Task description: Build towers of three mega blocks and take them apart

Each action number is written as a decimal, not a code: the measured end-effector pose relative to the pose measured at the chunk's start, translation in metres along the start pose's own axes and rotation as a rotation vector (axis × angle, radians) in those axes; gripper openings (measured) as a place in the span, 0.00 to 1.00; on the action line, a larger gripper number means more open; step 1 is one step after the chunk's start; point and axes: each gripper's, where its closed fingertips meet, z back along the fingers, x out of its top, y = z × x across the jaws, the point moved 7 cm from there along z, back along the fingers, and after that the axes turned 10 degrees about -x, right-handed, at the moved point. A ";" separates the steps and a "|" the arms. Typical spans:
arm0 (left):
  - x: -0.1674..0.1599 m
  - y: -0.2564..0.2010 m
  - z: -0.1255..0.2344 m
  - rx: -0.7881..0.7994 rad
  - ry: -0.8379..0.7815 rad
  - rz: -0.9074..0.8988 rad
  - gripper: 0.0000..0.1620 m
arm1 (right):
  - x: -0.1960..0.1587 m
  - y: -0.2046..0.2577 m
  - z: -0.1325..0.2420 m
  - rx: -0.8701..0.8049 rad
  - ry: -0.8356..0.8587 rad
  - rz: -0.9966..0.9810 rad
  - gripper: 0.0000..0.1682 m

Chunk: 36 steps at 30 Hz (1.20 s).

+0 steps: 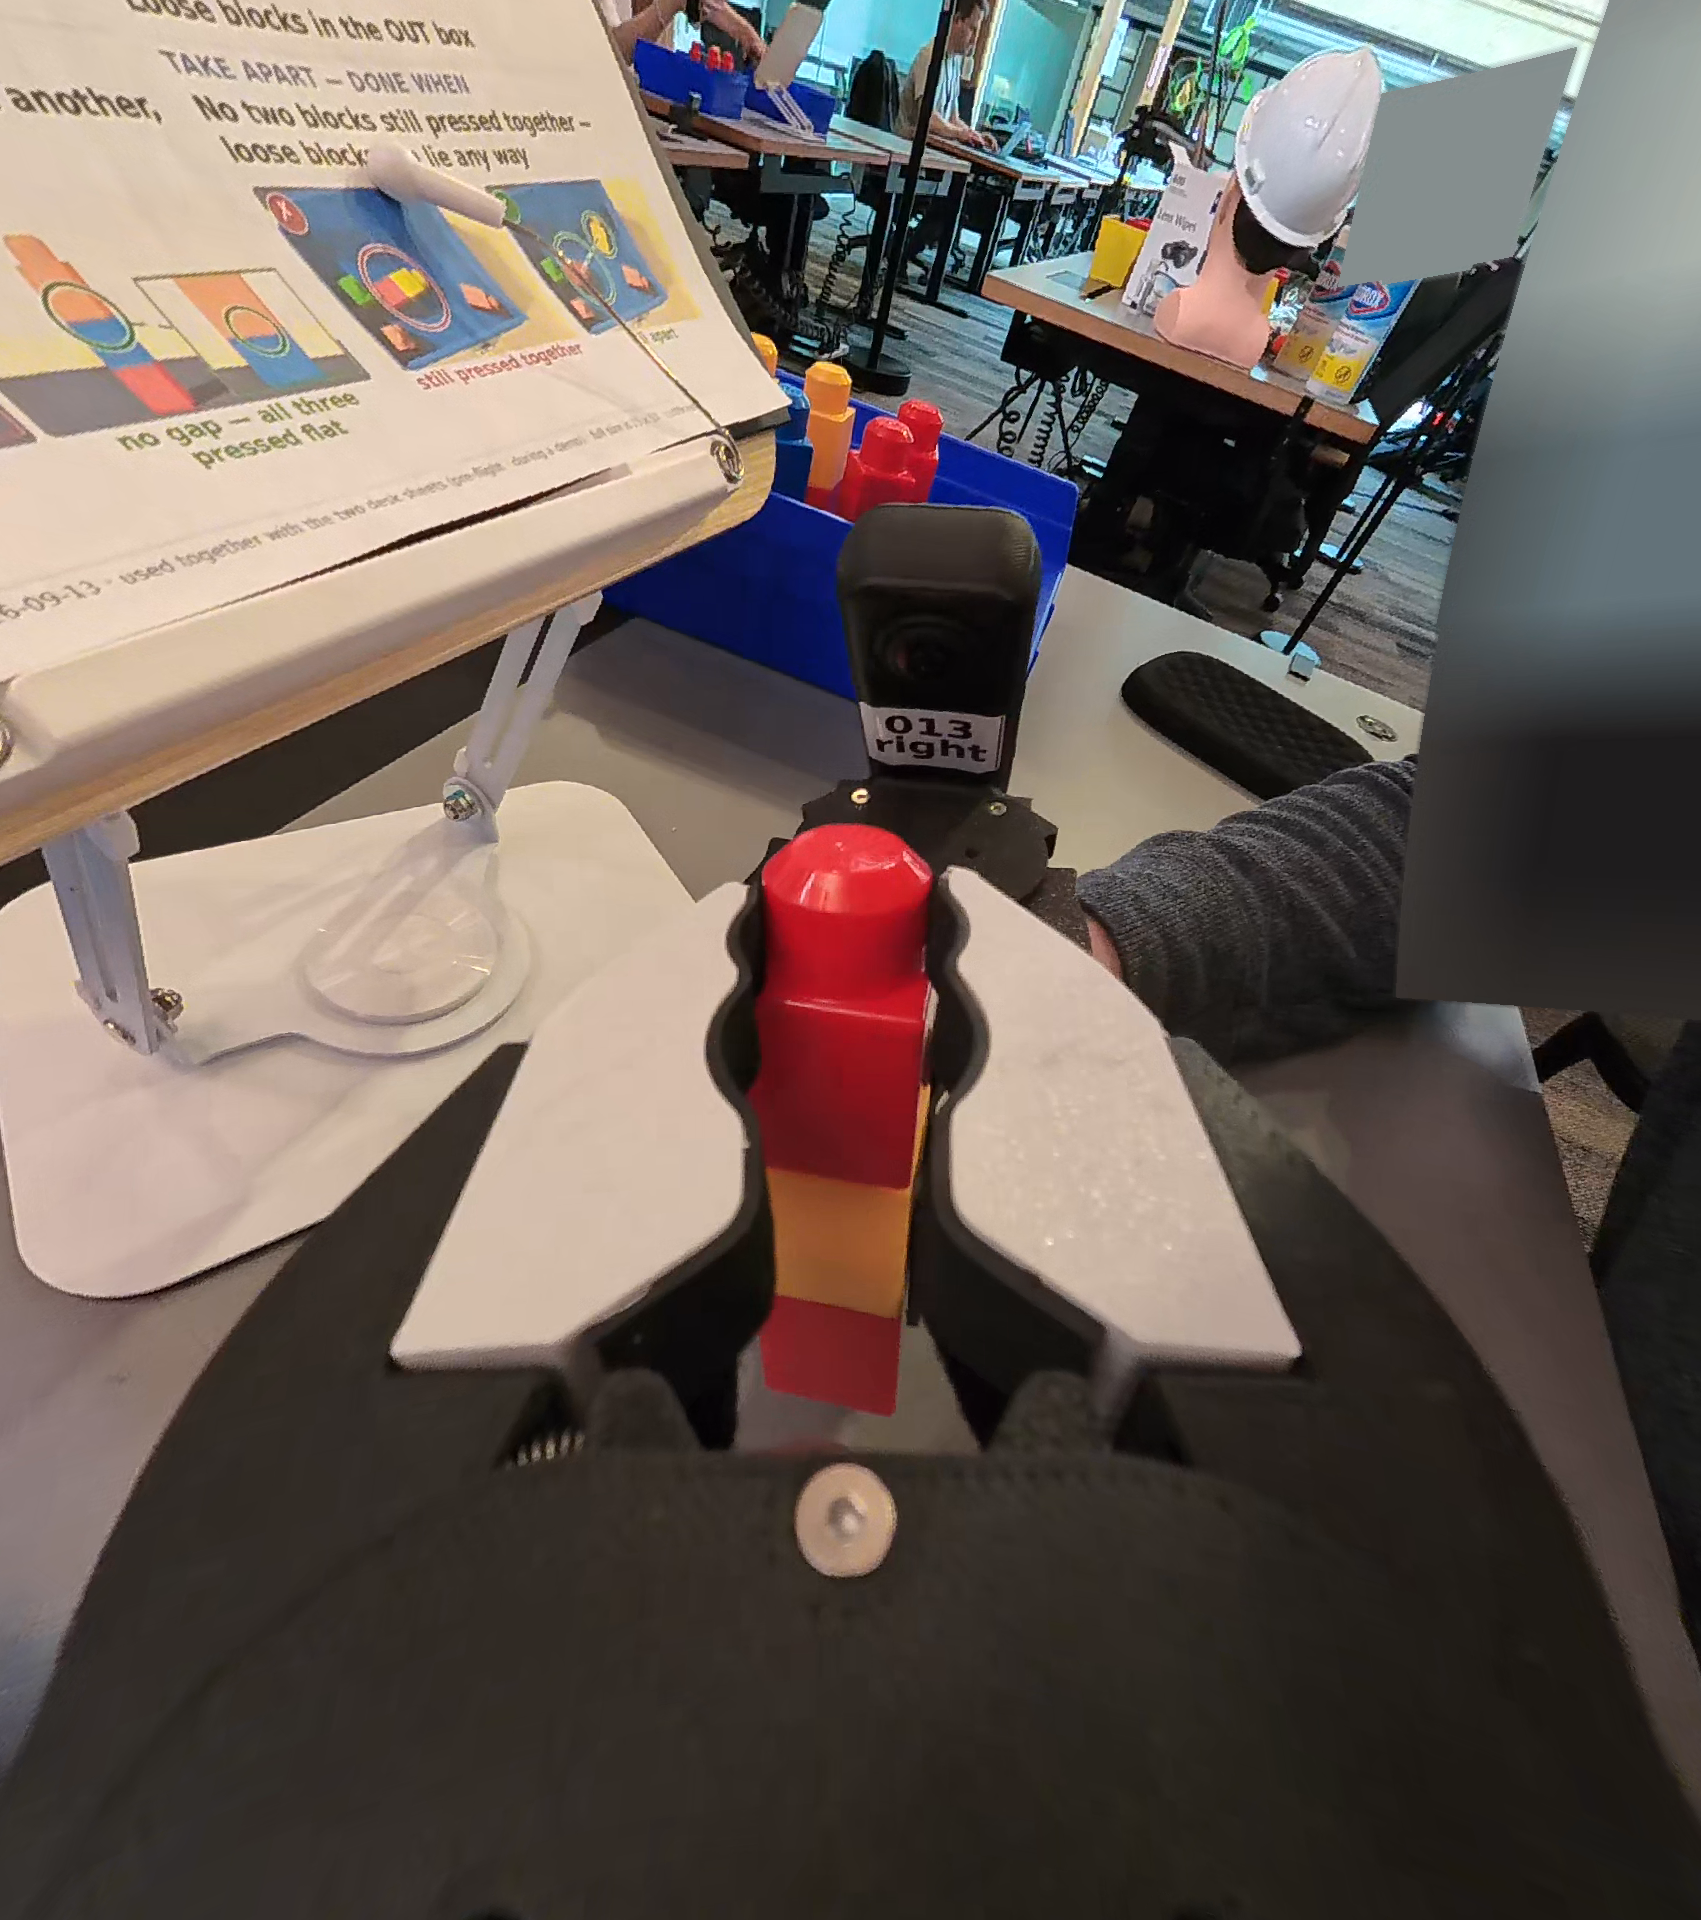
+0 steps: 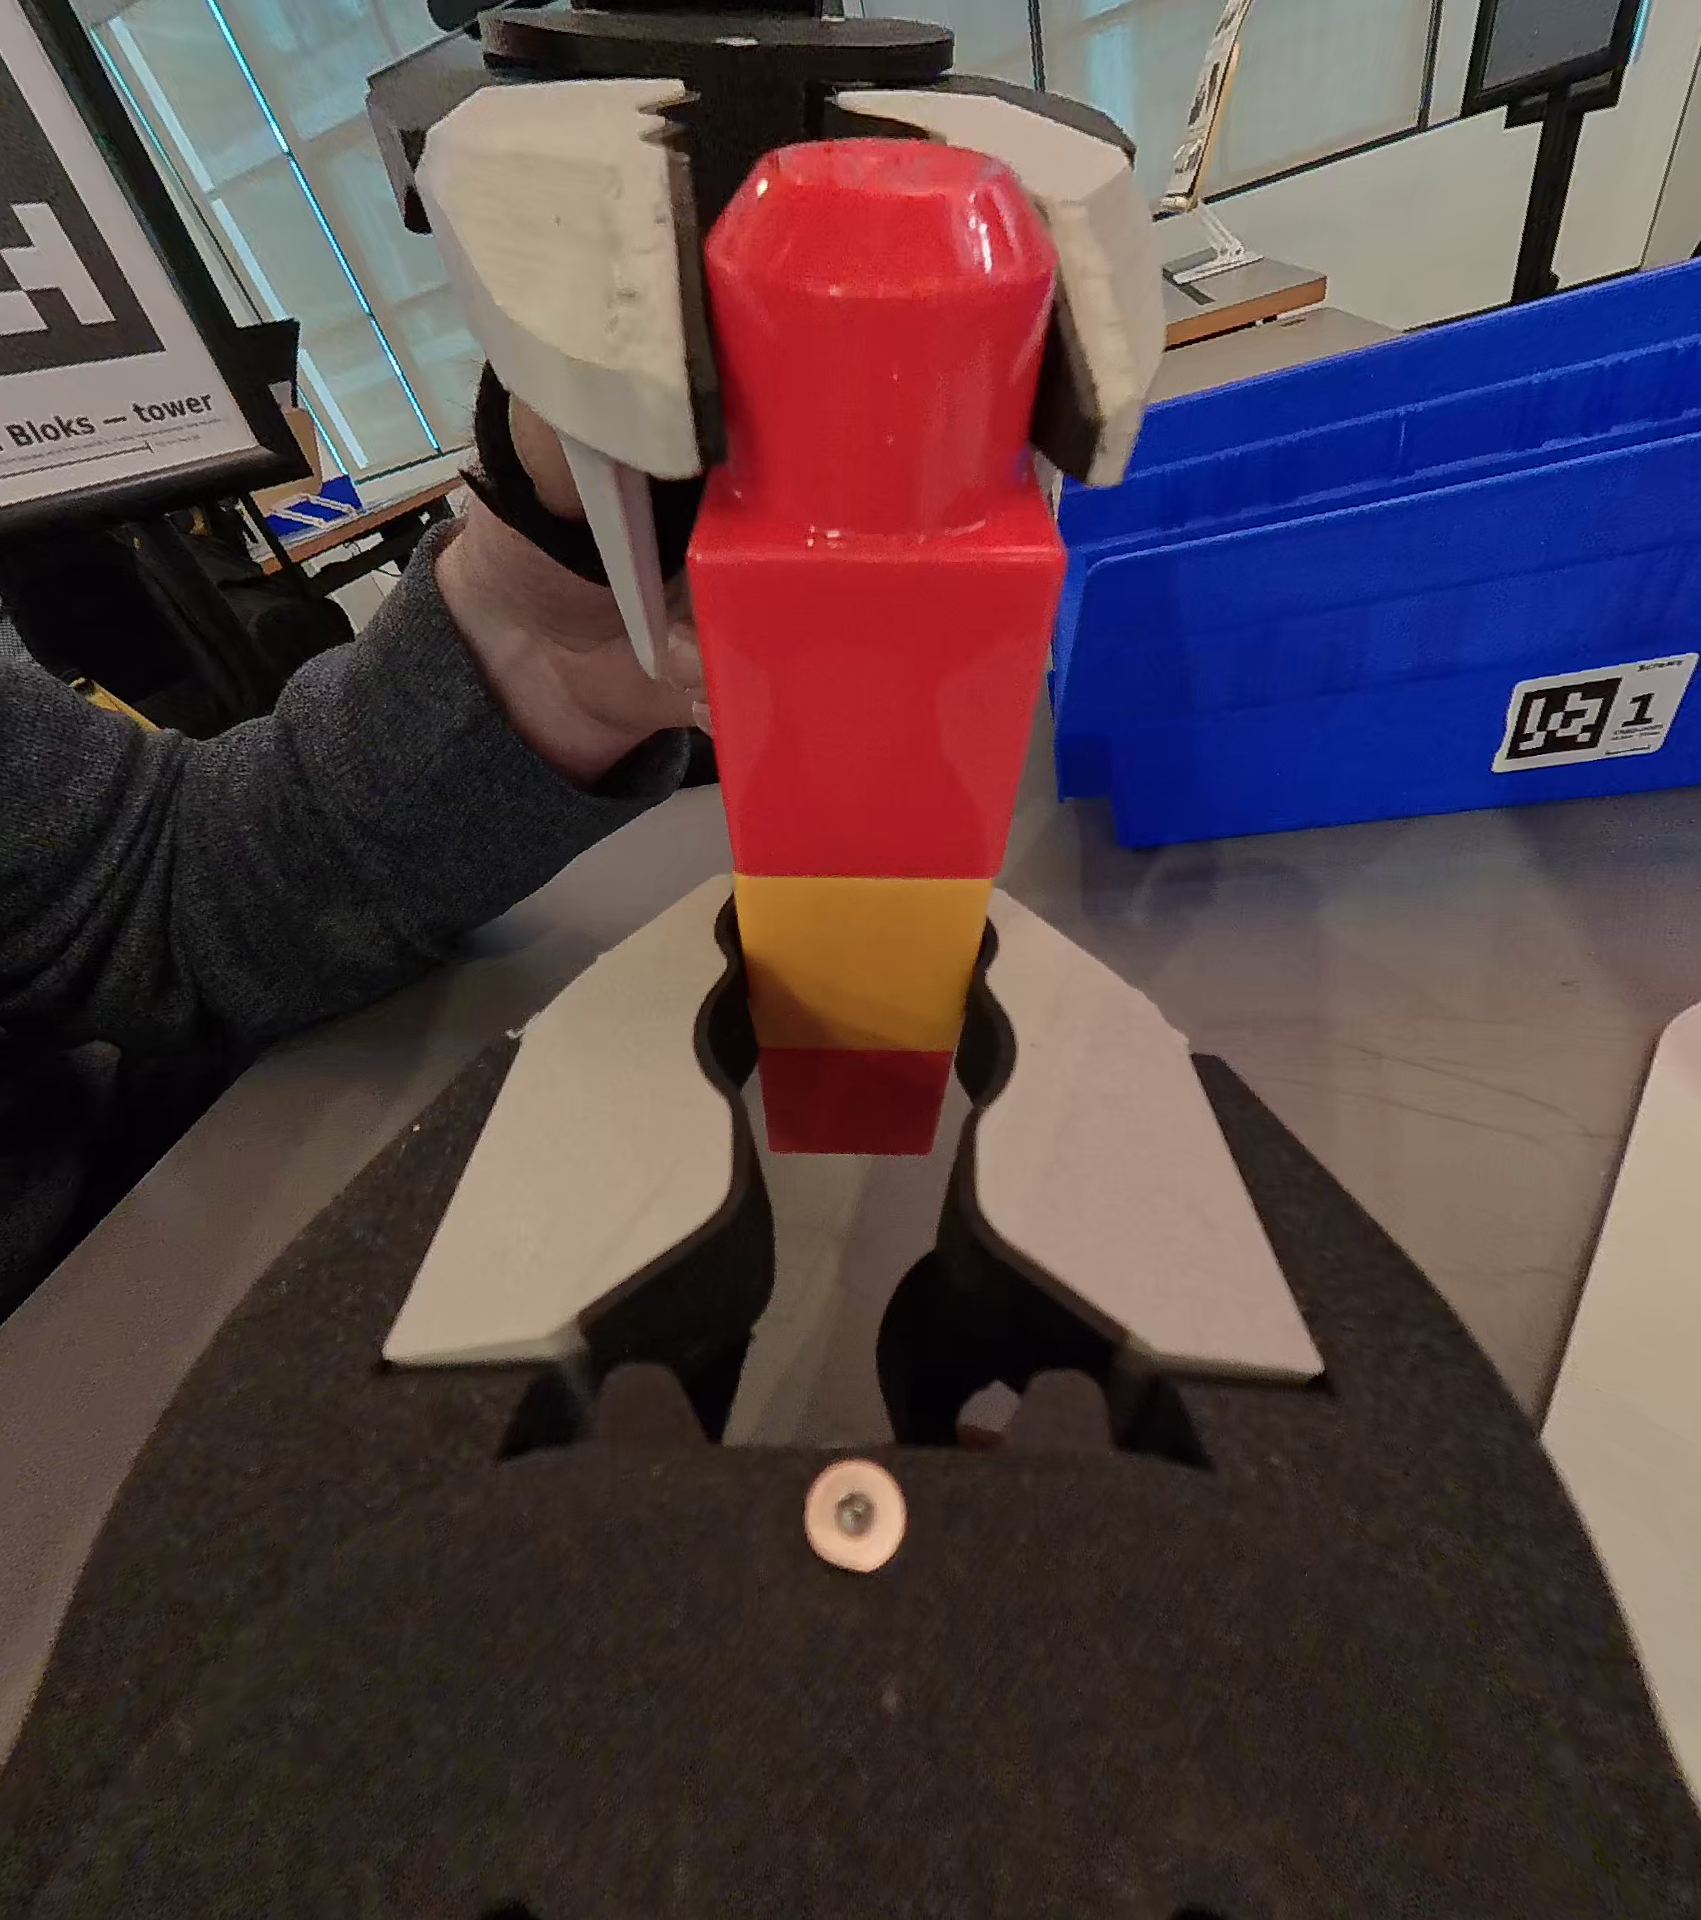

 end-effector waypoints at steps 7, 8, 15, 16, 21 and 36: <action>0.000 -0.001 -0.001 -0.008 0.004 -0.004 0.17 | 0.000 0.001 0.000 0.003 0.004 0.007 0.21; -0.001 -0.001 -0.001 -0.015 0.009 -0.004 0.18 | -0.001 0.001 -0.001 0.009 0.007 0.011 0.21; -0.002 0.005 0.013 -0.081 -0.064 0.051 0.26 | 0.002 -0.003 0.004 0.029 -0.038 -0.038 0.21; -0.003 0.006 0.015 -0.091 -0.079 0.064 0.25 | 0.002 -0.003 0.004 0.033 -0.039 -0.043 0.21; -0.005 0.016 0.018 -0.118 -0.175 0.121 0.27 | 0.005 -0.010 0.009 0.050 -0.087 -0.117 0.21; -0.012 0.028 0.018 -0.049 -0.197 0.141 0.25 | 0.009 -0.022 0.019 0.057 -0.181 -0.228 0.22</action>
